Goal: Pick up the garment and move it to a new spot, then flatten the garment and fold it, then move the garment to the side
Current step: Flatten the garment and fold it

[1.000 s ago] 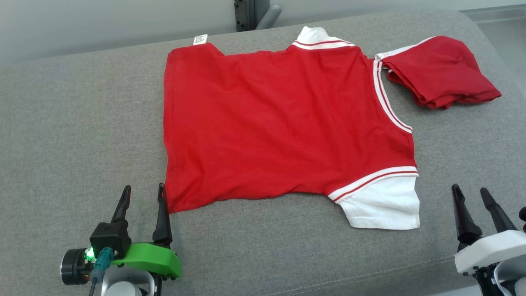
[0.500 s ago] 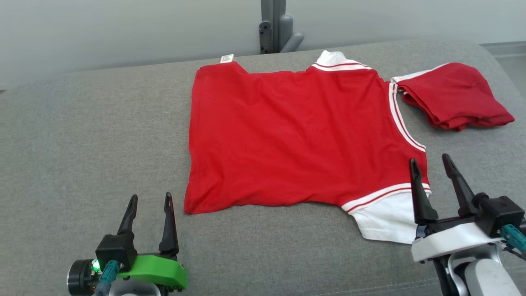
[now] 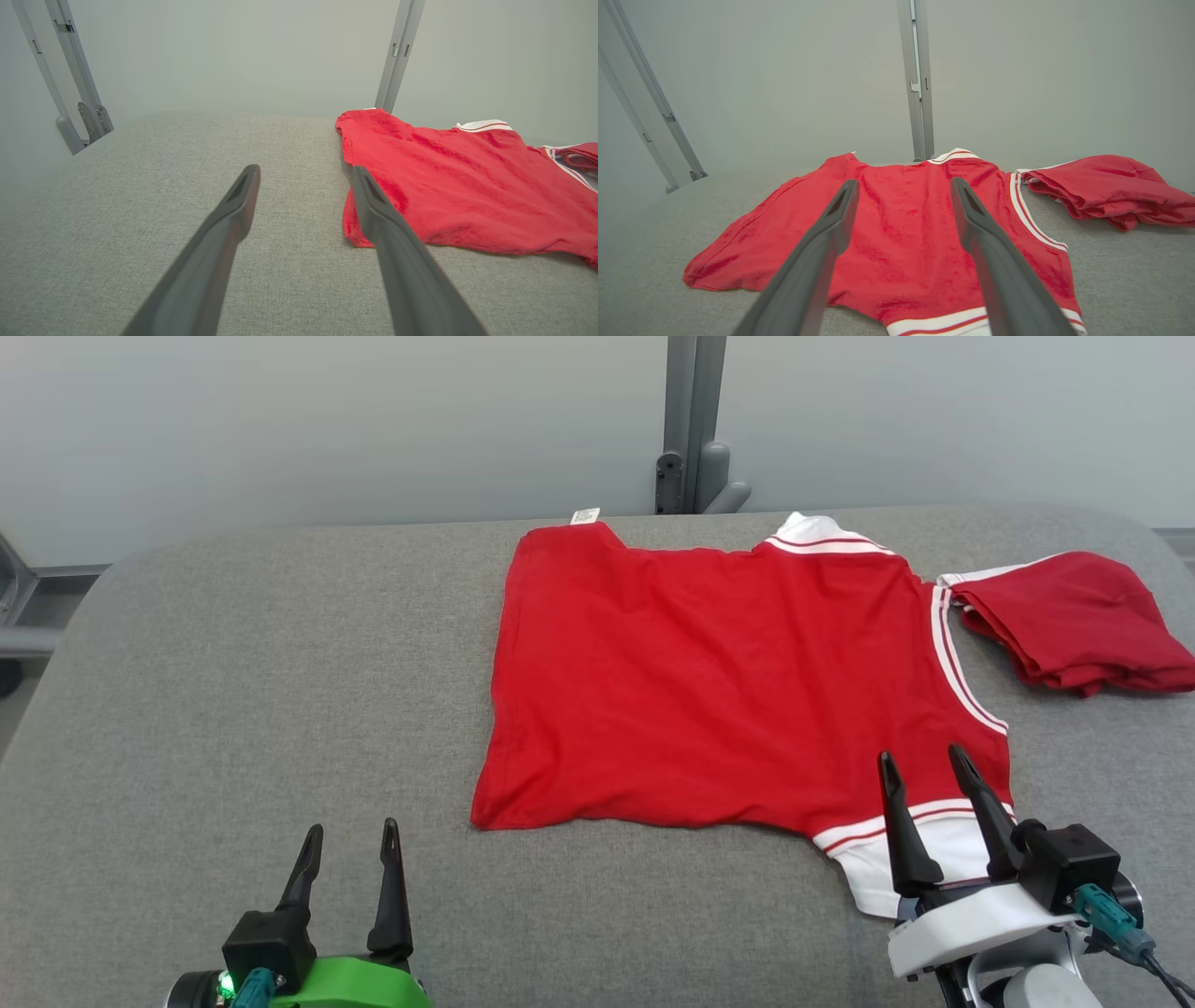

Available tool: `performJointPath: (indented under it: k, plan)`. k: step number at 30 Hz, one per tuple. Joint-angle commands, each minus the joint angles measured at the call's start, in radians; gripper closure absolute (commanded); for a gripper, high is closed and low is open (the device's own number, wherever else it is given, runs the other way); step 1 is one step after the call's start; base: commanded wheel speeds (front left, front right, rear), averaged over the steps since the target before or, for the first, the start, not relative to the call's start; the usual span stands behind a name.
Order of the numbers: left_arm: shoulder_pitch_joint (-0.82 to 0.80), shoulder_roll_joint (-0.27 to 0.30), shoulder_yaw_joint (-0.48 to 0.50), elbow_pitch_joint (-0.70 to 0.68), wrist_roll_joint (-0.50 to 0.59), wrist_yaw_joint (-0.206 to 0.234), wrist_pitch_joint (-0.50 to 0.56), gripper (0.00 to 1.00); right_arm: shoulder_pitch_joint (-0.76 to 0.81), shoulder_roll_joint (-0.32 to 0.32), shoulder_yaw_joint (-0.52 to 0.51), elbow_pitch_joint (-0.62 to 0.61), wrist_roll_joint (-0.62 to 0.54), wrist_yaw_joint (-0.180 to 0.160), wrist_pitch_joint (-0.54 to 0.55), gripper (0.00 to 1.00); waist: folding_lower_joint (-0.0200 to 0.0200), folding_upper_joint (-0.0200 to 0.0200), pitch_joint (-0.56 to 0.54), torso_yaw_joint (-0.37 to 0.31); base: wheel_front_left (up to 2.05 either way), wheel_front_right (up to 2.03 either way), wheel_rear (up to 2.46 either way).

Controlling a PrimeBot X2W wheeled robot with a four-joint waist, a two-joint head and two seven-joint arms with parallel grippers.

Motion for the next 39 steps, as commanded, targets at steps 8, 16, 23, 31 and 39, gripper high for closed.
performJointPath:
  k: [8,16,23,31,39]
  plan:
    - [0.019,-0.014,0.023,-0.003,0.019,-0.019,0.000,0.00,0.012,0.011,0.004,0.012,-0.009,-0.001,-0.008,0.00,0.0000,0.0000,-0.008,-0.005,0.00,0.00,0.00]
    - [0.017,-0.025,0.033,0.001,0.032,-0.029,0.000,0.00,0.005,0.015,-0.005,0.006,-0.016,-0.001,-0.009,0.00,0.0000,0.0000,-0.003,-0.014,0.00,0.00,0.00]
    - [0.017,-0.034,0.043,0.003,0.043,-0.040,0.000,0.00,-0.001,0.017,-0.006,0.002,-0.018,-0.001,-0.009,0.00,0.0000,0.0000,0.004,-0.018,0.00,0.00,0.00]
    - [0.008,-0.039,0.048,0.010,0.051,-0.046,0.000,0.00,0.033,0.018,-0.085,0.040,-0.020,-0.001,0.002,0.00,0.0000,0.0000,0.030,-0.033,0.00,0.00,0.00]
    - [-0.024,-0.042,0.053,0.012,0.063,-0.055,0.000,0.00,0.095,0.019,-0.186,0.125,0.067,-0.001,0.054,0.00,0.0000,0.0000,0.083,-0.046,0.00,0.00,0.00]
